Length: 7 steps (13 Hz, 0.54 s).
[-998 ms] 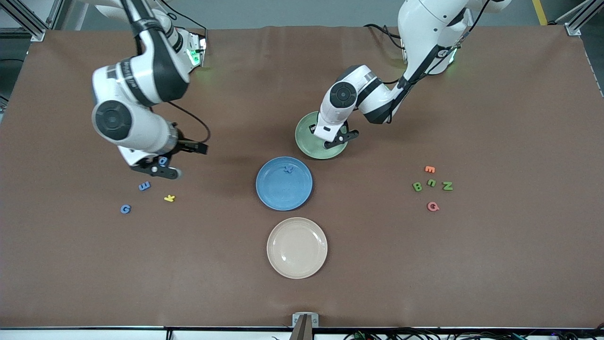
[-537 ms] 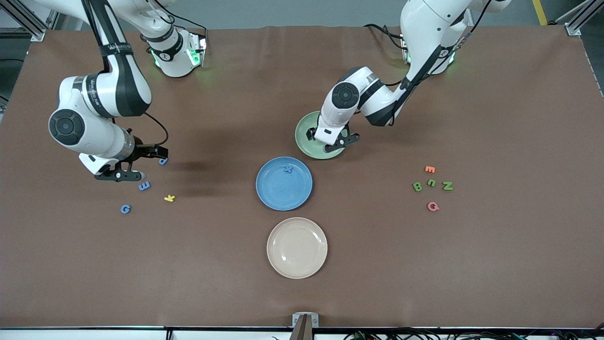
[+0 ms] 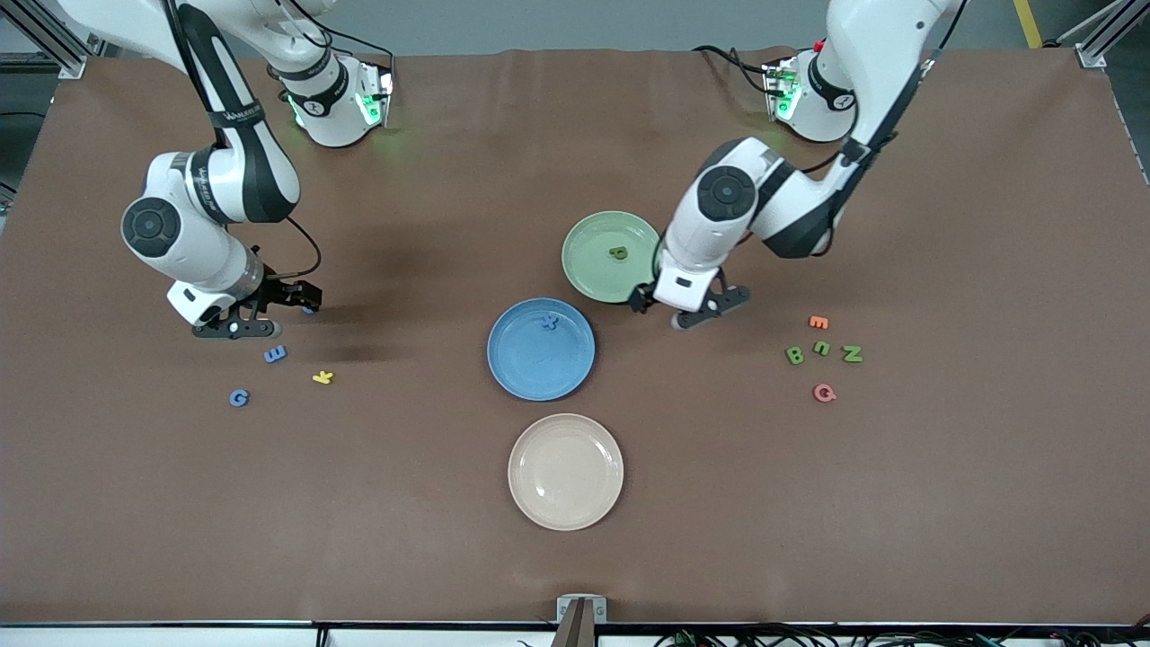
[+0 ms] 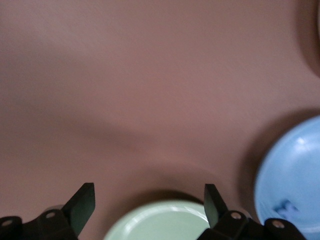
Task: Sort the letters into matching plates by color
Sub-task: 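Grasp the blue q with the right gripper while the left gripper grasps green B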
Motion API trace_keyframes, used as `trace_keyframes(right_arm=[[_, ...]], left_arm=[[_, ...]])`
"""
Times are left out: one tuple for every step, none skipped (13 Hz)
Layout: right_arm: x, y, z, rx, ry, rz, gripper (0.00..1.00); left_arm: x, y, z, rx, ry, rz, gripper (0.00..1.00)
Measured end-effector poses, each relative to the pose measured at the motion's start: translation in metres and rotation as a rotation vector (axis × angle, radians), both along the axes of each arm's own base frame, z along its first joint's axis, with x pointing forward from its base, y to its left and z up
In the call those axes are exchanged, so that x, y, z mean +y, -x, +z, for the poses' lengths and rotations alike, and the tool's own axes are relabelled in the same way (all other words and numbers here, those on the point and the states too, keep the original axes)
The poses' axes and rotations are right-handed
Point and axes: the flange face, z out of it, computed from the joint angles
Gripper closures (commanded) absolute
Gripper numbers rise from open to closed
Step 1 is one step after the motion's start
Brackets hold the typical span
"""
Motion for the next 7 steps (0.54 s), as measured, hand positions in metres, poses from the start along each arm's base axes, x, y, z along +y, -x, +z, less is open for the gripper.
trace_keyframes(right_arm=[[-0.004,0.004,-0.01,-0.004,0.0,-0.005,0.01],[-0.008,0.006,-0.019,-0.008,0.0,-0.011,0.01],[-0.012,0.006,-0.029,-0.015,0.001,-0.014,0.04],[-0.018,0.006,-0.039,-0.019,0.001,-0.013,0.07],[-0.023,0.007,-0.049,-0.018,0.002,-0.012,0.11],[-0.027,0.008,-0.058,-0.014,0.002,-0.01,0.16],[-0.029,0.009,-0.065,-0.006,0.002,-0.011,0.2]], left_arm=[[0.02,-0.012,0.001,-0.006,-0.022,-0.001,0.1],[0.04,-0.024,0.002,-0.008,-0.03,-0.008,0.12],[0.063,-0.036,0.003,-0.009,-0.032,-0.017,0.14],[0.087,-0.048,0.003,-0.01,-0.033,-0.025,0.17],[0.108,-0.057,0.002,-0.008,-0.035,-0.03,0.19],[0.127,-0.063,0.0,-0.004,-0.037,-0.031,0.21],[0.142,-0.067,-0.003,0.004,-0.039,-0.029,0.23]])
